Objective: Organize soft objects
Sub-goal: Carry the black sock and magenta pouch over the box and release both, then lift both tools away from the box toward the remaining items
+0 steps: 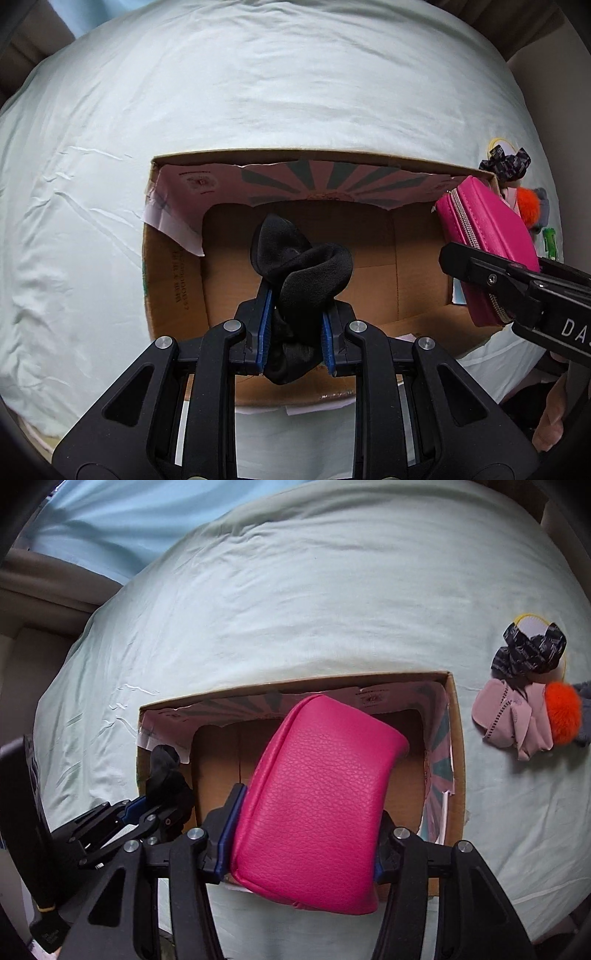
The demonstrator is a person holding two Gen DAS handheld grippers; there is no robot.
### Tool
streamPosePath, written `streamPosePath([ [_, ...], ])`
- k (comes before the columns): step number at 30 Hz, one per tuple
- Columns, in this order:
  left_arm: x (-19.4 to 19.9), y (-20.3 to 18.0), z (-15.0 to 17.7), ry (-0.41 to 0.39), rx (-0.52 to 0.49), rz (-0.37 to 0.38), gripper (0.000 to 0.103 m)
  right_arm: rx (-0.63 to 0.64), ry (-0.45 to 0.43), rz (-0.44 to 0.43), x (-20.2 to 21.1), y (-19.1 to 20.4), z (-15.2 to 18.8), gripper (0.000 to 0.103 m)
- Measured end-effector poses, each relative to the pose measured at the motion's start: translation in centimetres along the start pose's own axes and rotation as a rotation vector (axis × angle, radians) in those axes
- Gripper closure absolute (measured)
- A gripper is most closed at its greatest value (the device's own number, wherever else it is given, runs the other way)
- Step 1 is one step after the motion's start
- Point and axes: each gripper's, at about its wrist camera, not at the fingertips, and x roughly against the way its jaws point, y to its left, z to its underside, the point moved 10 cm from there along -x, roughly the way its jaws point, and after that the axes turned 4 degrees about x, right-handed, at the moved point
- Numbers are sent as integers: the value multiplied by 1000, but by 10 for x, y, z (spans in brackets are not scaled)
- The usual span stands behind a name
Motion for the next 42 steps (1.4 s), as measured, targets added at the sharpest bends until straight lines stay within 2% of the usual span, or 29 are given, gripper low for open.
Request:
streamPosePath([
  [4, -9, -4, -1, 15, -18, 15, 83, -39, 43, -15, -18, -5, -4, 52],
  [6, -10, -11, -1, 29, -47, 68, 70, -70, 68, -42, -25, -6, -4, 50],
  [7, -12, -10, 0, 38, -63, 37, 37, -92, 76, -54, -28, -6, -5, 49],
  [8, -13, -7, 1, 39, -80, -9, 1, -105, 80, -61, -31, -7, -6, 42],
  [9, -14, -4, 1, 30, -96, -47, 1, -102, 76, -55, -33, -7, -7, 24],
  [10, -13, -2, 2, 22, -105, -55, 1, -89, 70, -44, -34, -7, -8, 11],
  [11, -15, -2, 5, 34, -97, -32, 1, -69, 60, -38, -33, -6, -10, 0],
  [14, -15, 3, 11, 47, -39, 9, 1, -15, 31, -20, -29, -4, -11, 0],
  [23, 7, 10, 14, 0, -27, -10, 1, -1, -13, -16, -16, -8, -7, 0],
  [33, 61, 18, 24, -91, -7, -40, 1, 56, -50, -2, 17, 8, 9, 0],
  [42, 128, 19, 45, -206, 21, -36, 1, 135, -154, 10, 77, 33, 29, 0],
])
